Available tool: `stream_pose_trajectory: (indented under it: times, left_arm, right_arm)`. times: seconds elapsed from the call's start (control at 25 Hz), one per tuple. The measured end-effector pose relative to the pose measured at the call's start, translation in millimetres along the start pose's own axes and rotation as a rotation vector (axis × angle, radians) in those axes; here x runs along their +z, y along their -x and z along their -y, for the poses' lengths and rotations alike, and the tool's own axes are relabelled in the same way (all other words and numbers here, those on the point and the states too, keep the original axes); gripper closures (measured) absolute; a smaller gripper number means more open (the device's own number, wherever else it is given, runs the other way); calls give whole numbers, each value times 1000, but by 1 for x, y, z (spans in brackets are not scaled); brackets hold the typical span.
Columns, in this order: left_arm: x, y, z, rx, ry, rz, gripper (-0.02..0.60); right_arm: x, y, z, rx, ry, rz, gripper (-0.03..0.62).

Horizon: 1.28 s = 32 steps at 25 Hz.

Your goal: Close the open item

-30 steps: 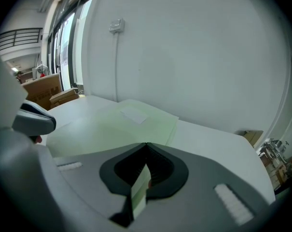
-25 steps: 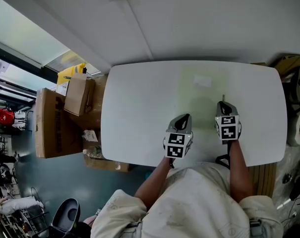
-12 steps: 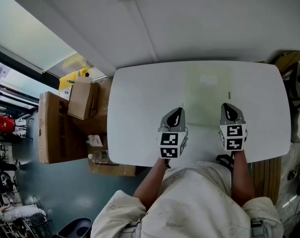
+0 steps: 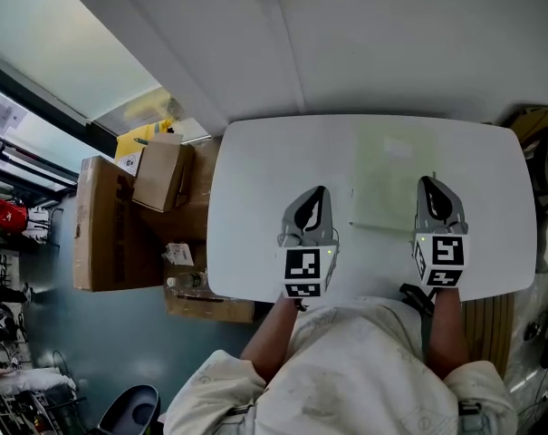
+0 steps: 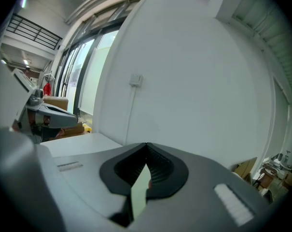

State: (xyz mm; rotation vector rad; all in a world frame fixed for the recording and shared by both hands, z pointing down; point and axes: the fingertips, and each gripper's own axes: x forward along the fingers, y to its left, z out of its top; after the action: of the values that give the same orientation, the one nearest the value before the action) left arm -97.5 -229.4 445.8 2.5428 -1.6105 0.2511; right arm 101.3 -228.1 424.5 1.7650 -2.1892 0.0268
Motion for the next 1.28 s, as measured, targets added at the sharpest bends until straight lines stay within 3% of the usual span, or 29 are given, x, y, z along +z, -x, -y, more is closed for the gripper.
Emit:
stream_pose_trajectory:
  times: [0.48,0.8,1.04,1.2,1.28]
  left_arm:
    - [58,31,-36,83,-58,161,580]
    - [97,48,-41,115,-21,259,580]
    - [124,59,-38,131,-109,338,580]
    - [137,68,-26,125,-177,433,580]
    - [137,68,-22,122,-181,442,580]
  right_arm:
    - [75,16,-6,-30,4,185,592]
    - [107,31,-2,-84,-11,297,592]
    - [122,44,5,-132,38,375,592]
    - [127,52,2,-113,52,429,592]
    - [127,51,0,-102,69,428,592]
